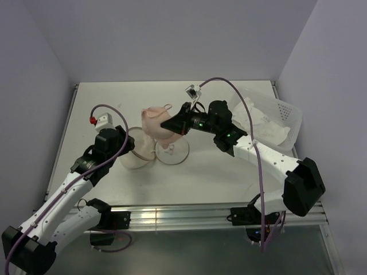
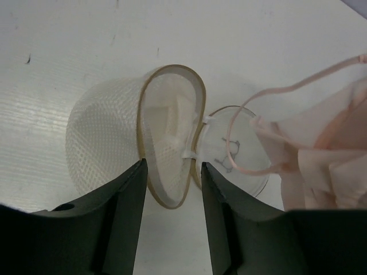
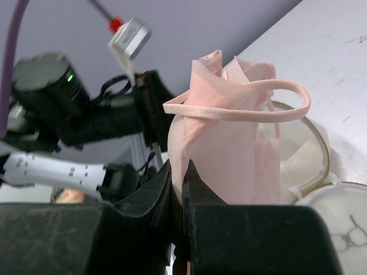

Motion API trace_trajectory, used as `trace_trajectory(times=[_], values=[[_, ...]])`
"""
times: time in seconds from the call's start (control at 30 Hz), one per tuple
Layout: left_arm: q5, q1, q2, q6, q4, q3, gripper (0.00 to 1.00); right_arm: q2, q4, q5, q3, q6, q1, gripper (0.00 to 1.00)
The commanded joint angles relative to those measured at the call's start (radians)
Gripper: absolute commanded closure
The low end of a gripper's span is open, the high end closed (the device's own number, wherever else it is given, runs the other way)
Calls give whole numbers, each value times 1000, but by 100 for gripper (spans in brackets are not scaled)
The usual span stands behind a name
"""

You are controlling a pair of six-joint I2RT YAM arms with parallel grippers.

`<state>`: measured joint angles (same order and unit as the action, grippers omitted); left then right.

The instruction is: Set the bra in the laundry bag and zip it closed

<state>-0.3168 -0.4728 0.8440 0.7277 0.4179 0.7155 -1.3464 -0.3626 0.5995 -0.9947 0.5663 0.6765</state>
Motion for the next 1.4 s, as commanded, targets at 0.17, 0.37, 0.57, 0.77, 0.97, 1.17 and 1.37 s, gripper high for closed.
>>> trace_trajectory(times=[0.17, 0.37, 0.57, 0.77, 0.97, 1.17, 1.37], values=[[-113, 7, -27, 87, -56, -73, 45, -141, -317, -106, 1, 214, 11, 100], [-33, 20, 56, 107, -243, -131, 44, -213, -404, -96, 1, 267, 15, 100], [-60, 23, 124, 98, -278, -120, 55, -276, -438, -92, 11, 287, 23, 100], [-25, 23, 90, 108, -314, -160, 100, -349, -472, -95, 16, 291, 75, 100], [1, 23, 17, 116, -295, -197, 100, -388, -500, -133, 34, 273, 80, 100], [12, 23, -22, 105, -313, -214, 100, -439, -493, -136, 50, 259, 97, 100], [94, 23, -19, 87, -407, -214, 100, -480, -449, -119, 42, 213, 133, 100]])
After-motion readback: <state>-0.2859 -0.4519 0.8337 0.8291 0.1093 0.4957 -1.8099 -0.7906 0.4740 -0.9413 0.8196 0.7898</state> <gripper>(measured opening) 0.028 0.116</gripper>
